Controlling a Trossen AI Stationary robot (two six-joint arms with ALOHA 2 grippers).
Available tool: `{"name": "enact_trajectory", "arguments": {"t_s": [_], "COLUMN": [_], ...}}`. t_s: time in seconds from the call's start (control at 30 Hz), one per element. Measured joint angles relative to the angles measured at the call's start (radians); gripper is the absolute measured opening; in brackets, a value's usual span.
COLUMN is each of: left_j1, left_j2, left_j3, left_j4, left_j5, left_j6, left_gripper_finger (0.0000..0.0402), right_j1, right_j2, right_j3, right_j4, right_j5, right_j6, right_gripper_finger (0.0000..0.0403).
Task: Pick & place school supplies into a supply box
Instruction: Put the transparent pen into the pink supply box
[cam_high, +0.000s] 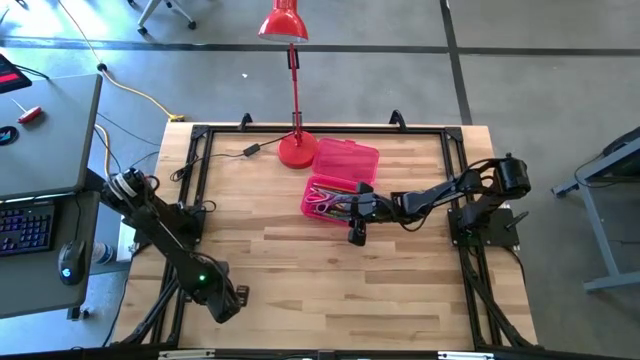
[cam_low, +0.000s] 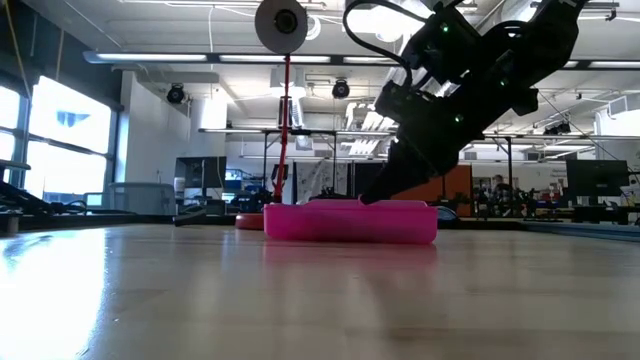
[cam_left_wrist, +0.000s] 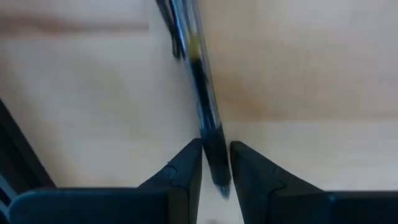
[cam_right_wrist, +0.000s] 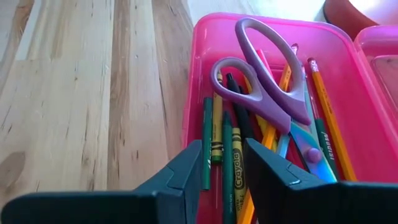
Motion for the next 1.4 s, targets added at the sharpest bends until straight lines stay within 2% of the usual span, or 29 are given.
{"name": "enact_trajectory", "arguments": {"t_s": [0.13, 0.3, 0.43, 0.67, 0.87, 1.1, 1.4], "left_j1": [-0.001, 0.000, 0.003, 0.081, 0.193, 0.439, 0.755], "left_j2": [-0.003, -0.004, -0.013, -0.017, -0.015, -0.024, -0.020], "left_j3": [-0.024, -0.042, -0.048, -0.010, 0.039, 0.105, 0.305], "left_j4": [-0.007, -0.009, 0.001, -0.022, -0.067, -0.056, 0.038], "left_j5": [-0.042, -0.071, -0.139, -0.171, -0.338, -0.321, -0.244], "left_j6": [0.044, 0.112, 0.137, 0.286, 0.492, 0.940, 1.724], "left_gripper_finger": [0.0095, 0.0025, 0.0023, 0.0031, 0.0028, 0.0030, 0.0036], "right_j1": [0.000, 0.000, 0.000, 0.008, 0.058, 0.142, 0.282], "right_j2": [0.000, 0.000, 0.000, 0.000, 0.000, 0.000, -0.019], "right_j3": [0.000, 0.000, 0.000, 0.000, 0.000, 0.000, 0.000], "right_j4": [0.009, 0.078, 0.204, 0.325, 0.325, 0.318, 0.139], "right_j5": [-0.001, -0.035, -0.085, -0.251, -0.266, -0.248, -0.271], "right_j6": [0.000, 0.000, 0.000, 0.022, 0.026, 0.026, 0.111], "right_gripper_finger": [0.0098, 0.0098, 0.0098, 0.0098, 0.0098, 0.0098, 0.0098]}}
